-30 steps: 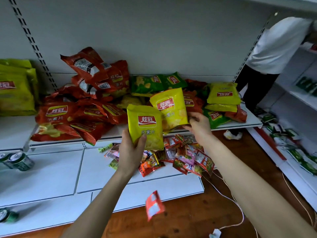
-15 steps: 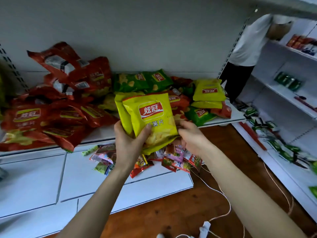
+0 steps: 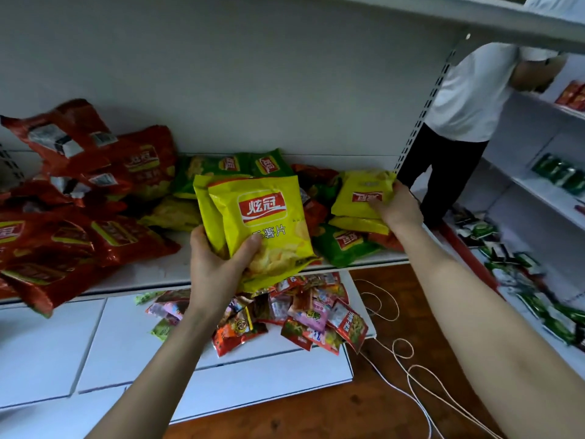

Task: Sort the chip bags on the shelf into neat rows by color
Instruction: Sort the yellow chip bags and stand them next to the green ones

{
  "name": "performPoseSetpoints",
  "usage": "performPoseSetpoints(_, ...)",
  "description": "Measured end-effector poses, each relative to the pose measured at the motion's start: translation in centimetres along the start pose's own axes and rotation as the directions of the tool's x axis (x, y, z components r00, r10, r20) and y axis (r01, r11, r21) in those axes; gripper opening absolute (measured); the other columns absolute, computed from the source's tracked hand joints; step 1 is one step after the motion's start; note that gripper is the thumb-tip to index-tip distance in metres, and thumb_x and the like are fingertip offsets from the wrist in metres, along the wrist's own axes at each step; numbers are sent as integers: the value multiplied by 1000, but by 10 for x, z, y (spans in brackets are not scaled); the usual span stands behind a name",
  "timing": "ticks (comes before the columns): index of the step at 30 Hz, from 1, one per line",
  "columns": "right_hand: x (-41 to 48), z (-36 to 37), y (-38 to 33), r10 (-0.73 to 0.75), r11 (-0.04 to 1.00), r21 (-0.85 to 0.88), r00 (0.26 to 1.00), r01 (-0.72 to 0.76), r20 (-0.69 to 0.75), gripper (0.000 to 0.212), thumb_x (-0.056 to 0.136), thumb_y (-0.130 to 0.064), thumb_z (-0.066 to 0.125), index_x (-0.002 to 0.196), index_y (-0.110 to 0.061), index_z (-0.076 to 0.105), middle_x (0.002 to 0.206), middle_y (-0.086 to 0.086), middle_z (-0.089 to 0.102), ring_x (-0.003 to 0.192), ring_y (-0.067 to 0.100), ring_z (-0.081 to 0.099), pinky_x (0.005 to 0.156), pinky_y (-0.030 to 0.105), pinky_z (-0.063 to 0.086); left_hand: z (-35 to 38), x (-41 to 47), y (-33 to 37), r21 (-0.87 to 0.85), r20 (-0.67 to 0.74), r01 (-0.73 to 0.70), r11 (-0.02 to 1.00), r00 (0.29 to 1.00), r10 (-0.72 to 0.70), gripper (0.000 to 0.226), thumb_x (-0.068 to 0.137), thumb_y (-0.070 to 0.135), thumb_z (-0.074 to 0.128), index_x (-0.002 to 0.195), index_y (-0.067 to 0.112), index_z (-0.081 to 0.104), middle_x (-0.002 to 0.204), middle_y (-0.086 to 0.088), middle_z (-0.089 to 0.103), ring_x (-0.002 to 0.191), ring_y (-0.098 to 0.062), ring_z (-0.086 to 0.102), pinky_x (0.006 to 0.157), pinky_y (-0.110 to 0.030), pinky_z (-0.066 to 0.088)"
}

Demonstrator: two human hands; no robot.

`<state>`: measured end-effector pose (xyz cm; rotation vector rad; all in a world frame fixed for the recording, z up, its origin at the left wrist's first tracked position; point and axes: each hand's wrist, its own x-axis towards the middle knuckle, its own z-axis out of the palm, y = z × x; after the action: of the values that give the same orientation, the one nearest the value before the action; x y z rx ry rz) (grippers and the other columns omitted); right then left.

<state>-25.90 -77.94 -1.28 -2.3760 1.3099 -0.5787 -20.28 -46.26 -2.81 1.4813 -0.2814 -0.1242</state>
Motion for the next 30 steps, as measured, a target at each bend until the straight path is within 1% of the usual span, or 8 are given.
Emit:
performPoseSetpoints(4, 5, -9, 2, -74, 970, 224, 992, 96, -106, 39, 86, -21, 63, 120, -4, 52, 120, 14, 59, 111, 32, 55, 88, 36, 42, 14, -4, 1, 0, -26, -4, 1000, 1000, 4, 75, 61, 38, 74, 124, 16, 39, 108, 8, 58, 95, -9, 62, 74, -26, 55)
performPoseSetpoints(7, 4, -34, -8, -124, 812, 544, 973, 212, -193, 31, 82, -9, 66, 113, -4, 58, 109, 12, 61, 101, 24, 58, 81, 21, 44, 18, -7, 3, 6, -56, -21, 1000, 998, 21, 76, 63, 38, 74, 127, 17, 38, 110, 9, 58, 95, -6, 62, 72, -21, 56)
performPoseSetpoints(10, -9, -60, -25, -315, 549, 831, 943, 89, 107, 28, 76, -3, 69, 101, -15, 61, 98, 1, 64, 84, 11, 63, 74, 18, 52, 14, -11, 9, -2, -85, -37, 999, 996, 37, 69, 64, 34, 74, 123, 23, 39, 111, 7, 59, 94, -6, 63, 72, -22, 57)
performPoseSetpoints(12, -23, -71, -39, -494, 496, 868, 811, -31, 312, 29, 67, -6, 68, 91, -23, 64, 86, -5, 68, 74, 7, 66, 70, 23, 55, 5, -12, 13, -7, -128, -40, 999, 991, 39, 65, 65, 33, 74, 120, 24, 40, 110, 6, 60, 93, -7, 64, 72, -23, 57)
performPoseSetpoints(16, -45, -68, -71, -687, 586, 808, 496, -56, 532, 31, 47, -13, 77, 69, -34, 72, 71, -10, 70, 63, 4, 65, 54, 19, 53, -26, -17, 20, -17, -236, -44, 999, 971, 39, 67, 63, 35, 80, 117, 21, 44, 107, 2, 63, 88, -8, 66, 69, -23, 57)
performPoseSetpoints(23, -75, -34, -141, -787, 387, 911, 464, -143, 407, 59, 17, -46, 92, 72, -35, 72, 76, -14, 70, 69, 3, 66, 55, 20, 54, -116, -38, 40, 72, -511, -103, 992, 850, 125, 66, 64, 29, 82, 116, 20, 41, 110, 2, 60, 99, -11, 62, 79, -25, 54)
performPoseSetpoints(28, -139, -23, -196, -878, 468, 883, 93, -39, 469, 29, 46, -18, 83, 69, -33, 73, 69, -12, 69, 65, 1, 65, 53, 17, 51, -172, -51, 54, 147, -560, -119, 982, 808, 182, 56, 76, 17, 77, 118, 15, 41, 101, 11, 57, 87, 3, 59, 66, -12, 52)
performPoseSetpoints(30, -166, -16, -223, -879, 475, 874, 14, 107, 476, 32, 59, -1, 69, 70, -30, 73, 69, -12, 68, 67, -1, 64, 58, 14, 50, -192, -55, 56, 106, -520, -96, 990, 843, 137, 52, 77, 17, 74, 118, 17, 42, 101, 10, 58, 87, 1, 60, 65, -13, 53)
